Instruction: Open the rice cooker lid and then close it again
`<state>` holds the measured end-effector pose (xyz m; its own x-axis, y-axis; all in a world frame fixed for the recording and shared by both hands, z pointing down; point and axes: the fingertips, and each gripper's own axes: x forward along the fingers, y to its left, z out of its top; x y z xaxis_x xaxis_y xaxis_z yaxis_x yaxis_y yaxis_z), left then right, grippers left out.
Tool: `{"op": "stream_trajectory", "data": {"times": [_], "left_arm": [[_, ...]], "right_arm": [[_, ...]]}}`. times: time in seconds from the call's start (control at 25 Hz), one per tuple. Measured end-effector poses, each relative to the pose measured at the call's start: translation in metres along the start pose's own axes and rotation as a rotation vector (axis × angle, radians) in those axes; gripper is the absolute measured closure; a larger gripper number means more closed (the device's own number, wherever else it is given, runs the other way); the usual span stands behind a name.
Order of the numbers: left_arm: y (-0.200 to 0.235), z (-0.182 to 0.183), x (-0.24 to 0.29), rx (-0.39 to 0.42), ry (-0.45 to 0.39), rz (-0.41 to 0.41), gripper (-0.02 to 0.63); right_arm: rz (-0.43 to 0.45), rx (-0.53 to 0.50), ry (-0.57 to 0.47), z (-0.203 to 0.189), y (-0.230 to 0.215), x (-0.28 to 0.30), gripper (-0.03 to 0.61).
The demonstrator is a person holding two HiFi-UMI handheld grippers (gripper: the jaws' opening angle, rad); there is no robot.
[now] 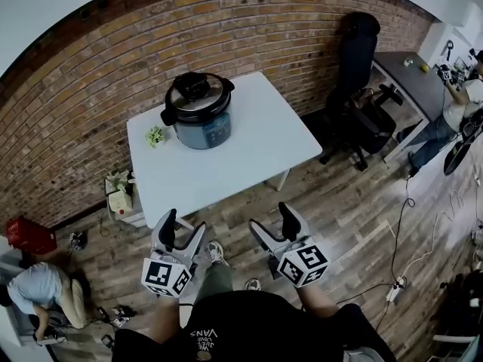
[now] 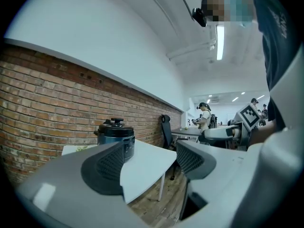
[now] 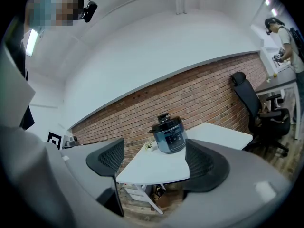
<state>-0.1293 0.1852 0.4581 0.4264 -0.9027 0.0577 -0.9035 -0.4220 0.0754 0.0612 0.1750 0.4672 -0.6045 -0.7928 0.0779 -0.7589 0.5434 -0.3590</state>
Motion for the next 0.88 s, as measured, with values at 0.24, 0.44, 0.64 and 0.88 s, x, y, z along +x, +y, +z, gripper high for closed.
{"op": "stream_trajectory", "data": {"times": [0.24,0.44,0.64,0.88], "left_arm": [[0.040,-0.002,0.045,0.002,0.013,-0.033,0.295],[0.078,0.009,0.093,0.009,0.002,-0.064,0.295],[0.117,0.018,0.129,0.021,0.004,-0.096,0.295],[0.157,0.024,0.162,0.032,0.012,-0.120,0.295]], "right_arm": [[-0.031,0.016,0.022,0.002,-0.019,0.049,0.186],[-0.058,0.011,0.051,0.008,-0.034,0.099,0.186],[-0.070,0.002,0.046,0.020,-0.040,0.153,0.186],[-0.088,0.013,0.037,0.030,-0.047,0.204,0.186]]}}
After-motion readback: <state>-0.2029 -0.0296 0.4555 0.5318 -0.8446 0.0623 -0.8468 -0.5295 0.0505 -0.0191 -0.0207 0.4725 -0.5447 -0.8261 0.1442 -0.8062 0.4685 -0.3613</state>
